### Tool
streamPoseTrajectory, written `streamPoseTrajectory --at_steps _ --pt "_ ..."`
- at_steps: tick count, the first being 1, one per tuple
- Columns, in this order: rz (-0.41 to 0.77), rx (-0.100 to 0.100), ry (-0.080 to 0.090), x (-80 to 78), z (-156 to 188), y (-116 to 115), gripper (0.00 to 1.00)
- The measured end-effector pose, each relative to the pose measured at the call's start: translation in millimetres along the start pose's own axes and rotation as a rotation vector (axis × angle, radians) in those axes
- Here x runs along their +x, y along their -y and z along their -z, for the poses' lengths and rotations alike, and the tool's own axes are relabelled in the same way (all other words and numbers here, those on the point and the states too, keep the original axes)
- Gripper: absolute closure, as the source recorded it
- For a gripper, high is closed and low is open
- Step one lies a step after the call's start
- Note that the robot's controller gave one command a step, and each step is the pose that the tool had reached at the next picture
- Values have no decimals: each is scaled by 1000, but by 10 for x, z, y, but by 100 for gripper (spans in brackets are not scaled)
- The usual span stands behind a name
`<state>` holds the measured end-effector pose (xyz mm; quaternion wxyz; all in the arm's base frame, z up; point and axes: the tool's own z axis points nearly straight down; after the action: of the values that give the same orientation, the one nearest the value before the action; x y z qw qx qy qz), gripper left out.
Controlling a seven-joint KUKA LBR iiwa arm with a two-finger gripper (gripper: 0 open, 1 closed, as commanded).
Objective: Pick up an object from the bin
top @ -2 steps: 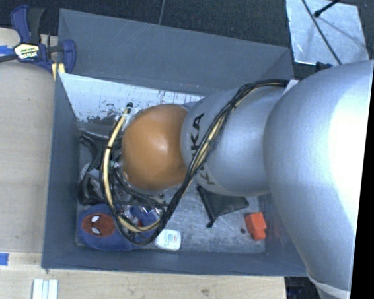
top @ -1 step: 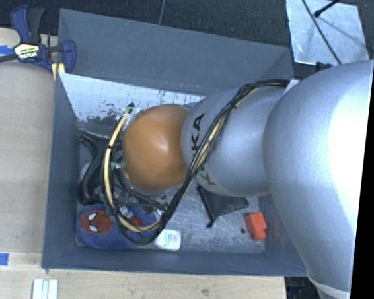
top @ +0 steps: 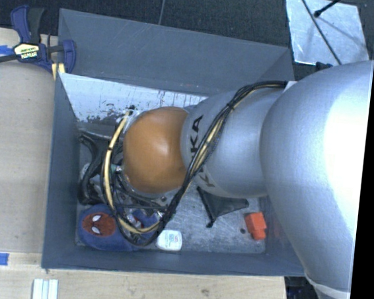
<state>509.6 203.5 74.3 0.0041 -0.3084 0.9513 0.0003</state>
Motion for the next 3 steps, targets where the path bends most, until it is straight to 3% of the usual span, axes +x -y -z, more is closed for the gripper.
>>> streamPoseTrajectory --at_steps 1,2,3 --pt "-1 1 8 -27 45 4 100" --pt "-1 0 -1 3 -3 2 0" --pt "-1 1 9 -28 43 6 100"
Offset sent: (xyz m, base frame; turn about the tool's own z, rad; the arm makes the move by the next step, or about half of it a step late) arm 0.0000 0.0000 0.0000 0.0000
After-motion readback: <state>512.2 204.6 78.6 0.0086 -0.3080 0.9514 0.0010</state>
